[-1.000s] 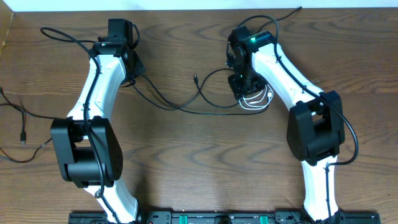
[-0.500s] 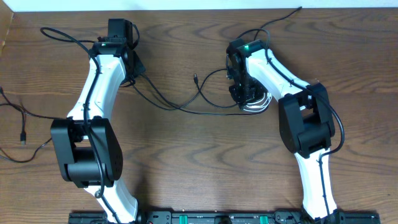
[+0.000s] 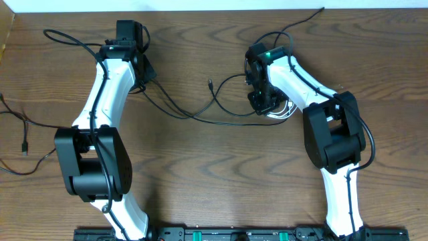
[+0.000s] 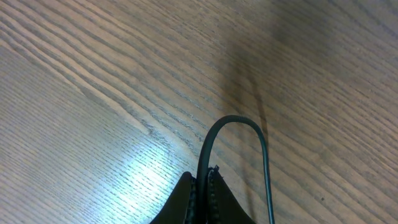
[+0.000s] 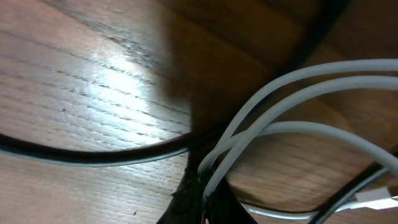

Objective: Untangle cables

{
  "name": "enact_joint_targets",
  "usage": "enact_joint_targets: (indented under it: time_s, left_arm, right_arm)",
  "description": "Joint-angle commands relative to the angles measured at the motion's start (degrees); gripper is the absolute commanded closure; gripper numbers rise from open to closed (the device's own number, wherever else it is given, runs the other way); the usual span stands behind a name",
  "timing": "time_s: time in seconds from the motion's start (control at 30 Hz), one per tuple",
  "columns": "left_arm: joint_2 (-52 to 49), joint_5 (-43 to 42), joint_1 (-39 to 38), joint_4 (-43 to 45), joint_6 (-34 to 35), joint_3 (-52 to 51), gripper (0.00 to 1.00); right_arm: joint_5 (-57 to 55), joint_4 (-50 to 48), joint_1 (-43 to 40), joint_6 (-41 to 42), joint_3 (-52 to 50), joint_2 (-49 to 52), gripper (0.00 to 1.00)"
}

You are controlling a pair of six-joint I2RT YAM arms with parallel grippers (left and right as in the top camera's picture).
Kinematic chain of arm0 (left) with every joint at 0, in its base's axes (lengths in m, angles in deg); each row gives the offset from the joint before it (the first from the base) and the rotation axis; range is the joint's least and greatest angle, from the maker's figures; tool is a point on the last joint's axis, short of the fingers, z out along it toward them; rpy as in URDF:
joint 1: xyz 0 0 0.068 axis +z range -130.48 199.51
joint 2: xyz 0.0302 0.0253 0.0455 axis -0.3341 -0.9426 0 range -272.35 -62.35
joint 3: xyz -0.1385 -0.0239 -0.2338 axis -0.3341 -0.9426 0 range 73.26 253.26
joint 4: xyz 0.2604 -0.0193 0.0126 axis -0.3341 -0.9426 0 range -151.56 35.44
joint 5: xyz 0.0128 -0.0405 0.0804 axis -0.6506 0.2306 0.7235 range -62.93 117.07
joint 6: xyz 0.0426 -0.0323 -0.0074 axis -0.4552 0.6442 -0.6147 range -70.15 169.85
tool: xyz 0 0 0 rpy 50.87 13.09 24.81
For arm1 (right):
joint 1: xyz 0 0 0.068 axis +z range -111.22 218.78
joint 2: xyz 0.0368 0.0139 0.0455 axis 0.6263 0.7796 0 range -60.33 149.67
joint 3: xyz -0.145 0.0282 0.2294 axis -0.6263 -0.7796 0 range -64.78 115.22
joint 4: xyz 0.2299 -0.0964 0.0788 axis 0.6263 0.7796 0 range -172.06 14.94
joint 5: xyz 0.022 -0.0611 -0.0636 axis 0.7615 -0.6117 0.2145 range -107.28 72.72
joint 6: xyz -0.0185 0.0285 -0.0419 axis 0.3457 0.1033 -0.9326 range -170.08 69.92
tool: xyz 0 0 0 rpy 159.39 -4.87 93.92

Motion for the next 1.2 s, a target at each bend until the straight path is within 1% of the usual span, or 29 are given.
enact_joint_targets:
  time_s: [0.0, 0.13, 0.23, 0.33, 0.4, 0.5, 0.7, 0.8, 0.87, 0.93, 0.97, 1.03, 1.07, 1.1, 1.17]
  left_arm:
    - [-1.03, 0.28, 0.22, -0.22, 0.09, 0.02, 0.92]
    - [-1.03, 0.17, 0.22, -0.22, 0.09, 0.02, 0.92]
    - [-1.03, 0.02, 0.2, -0.28, 0.11, 0.02, 0.92]
    - [-1.01, -2.03, 0.2, -0.42, 0.11, 0.02, 0.92]
    - [-1.03, -2.73, 0.2, -0.39, 0.11, 0.02, 0.92]
    - [-1.03, -3.19, 0.15, -0.42, 0.11, 0.02, 0.92]
    - [-1.03, -6.71, -0.33, -0.39, -0.11, 0.02, 0.92]
    - [-1.01, -9.05, -1.09, 0.09, -2.75, 0.02, 0.92]
    - [-0.98, -12.28, -1.9, 0.79, -6.01, 0.02, 0.92]
    - [-0.81, -18.05, -2.78, 1.84, -11.04, 0.04, 0.92]
    - [-0.57, -22.21, -3.23, 2.34, -14.01, 0.04, 0.92]
    - [0.61, -35.54, -3.96, 2.64, -22.16, 0.61, 0.92]
    - [1.18, -40.17, -4.0, 2.56, -24.87, 0.98, 0.92]
    - [2.1, -44.7, -4.04, 2.56, -26.84, 1.44, 0.91]
    - [4.11, -48.39, -4.04, 2.6, -27.87, 2.23, 0.84]
  right_arm:
    - [8.61, 0.35, -0.52, -0.52, 1.7, 0.55, 0.99]
    - [17.86, 0.98, -2.69, -1.79, 8.94, -5.14, 0.99]
    - [22.71, 0.94, -5.25, -1.73, 15.1, -10.12, 0.99]
    - [27.74, 0.92, -9.88, 0.28, 23.47, -16.33, 0.99]
    - [29.55, 0.7, -12.44, 1.46, 26.71, -19.23, 0.99]
    - [32.48, 0.04, -16.02, 2.82, 29.03, -23.32, 0.99]
    - [35.19, 1.25, -19.91, 2.93, 29.03, -28.04, 0.99]
    - [35.21, 2.45, -20.06, 2.89, 29.03, -28.22, 0.99]
    - [35.23, 2.86, -20.06, 2.75, 28.92, -28.2, 0.99]
    - [35.23, 2.86, -20.06, 2.78, 28.92, -28.2, 0.99]
    - [35.26, 2.8, -20.06, 2.78, 28.92, -28.2, 0.99]
    - [35.32, 2.67, -20.06, 2.78, 28.92, -28.2, 0.99]
    - [35.32, 2.67, -20.09, 2.78, 28.92, -28.2, 0.99]
    - [35.3, 2.67, -20.09, 2.78, 28.92, -28.2, 0.99]
    - [35.32, 2.67, -20.09, 2.78, 28.92, -28.2, 0.99]
